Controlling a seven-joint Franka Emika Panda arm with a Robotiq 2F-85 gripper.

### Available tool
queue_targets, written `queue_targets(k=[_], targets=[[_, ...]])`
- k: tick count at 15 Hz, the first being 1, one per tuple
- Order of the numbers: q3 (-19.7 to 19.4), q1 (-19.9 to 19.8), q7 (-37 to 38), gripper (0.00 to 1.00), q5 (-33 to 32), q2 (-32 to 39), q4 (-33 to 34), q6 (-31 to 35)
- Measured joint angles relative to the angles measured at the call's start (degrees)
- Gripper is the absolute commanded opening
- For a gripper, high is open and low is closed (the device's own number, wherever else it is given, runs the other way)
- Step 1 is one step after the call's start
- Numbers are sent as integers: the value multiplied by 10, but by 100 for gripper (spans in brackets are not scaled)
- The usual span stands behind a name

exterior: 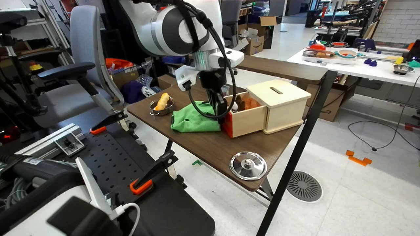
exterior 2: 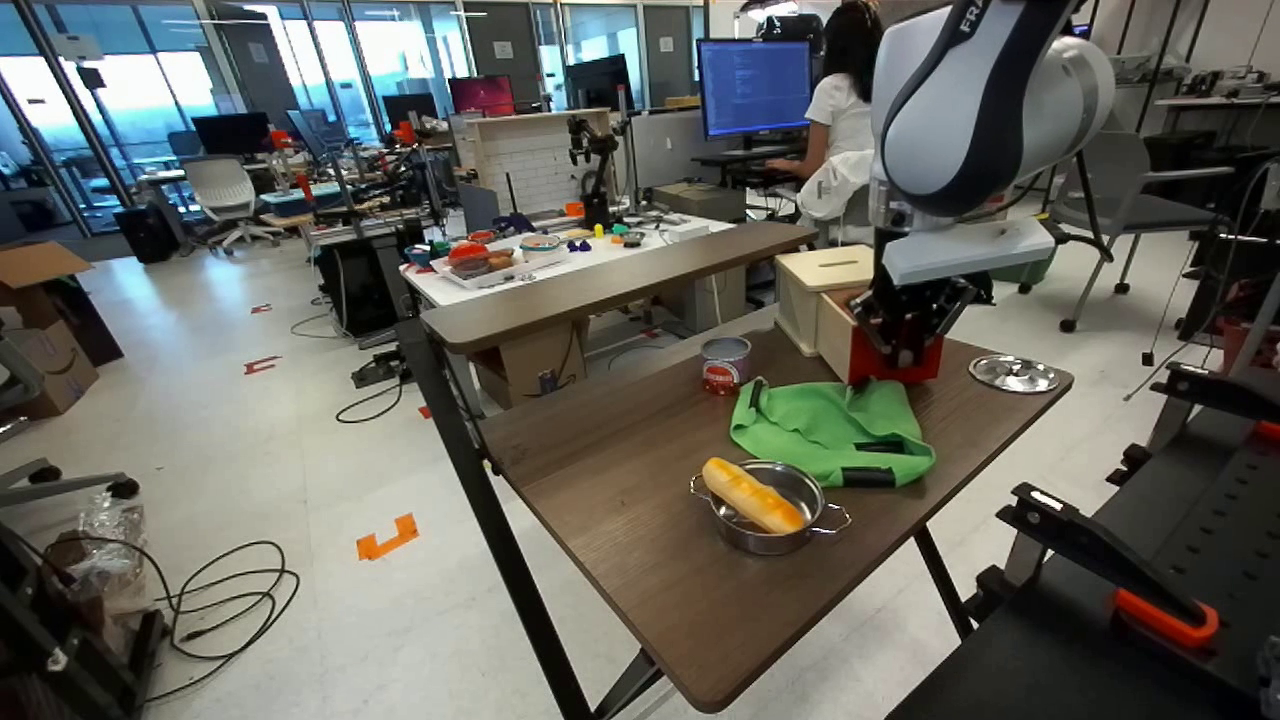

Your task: Open the drawer and then remove the brown thing from the pot and put it on the table

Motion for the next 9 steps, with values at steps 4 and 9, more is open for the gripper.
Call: queue_targets(k=[4, 9], targets=[[0, 10, 2, 68, 0, -9, -16, -3], [-6, 11, 11, 100, 0, -23, -18, -10]])
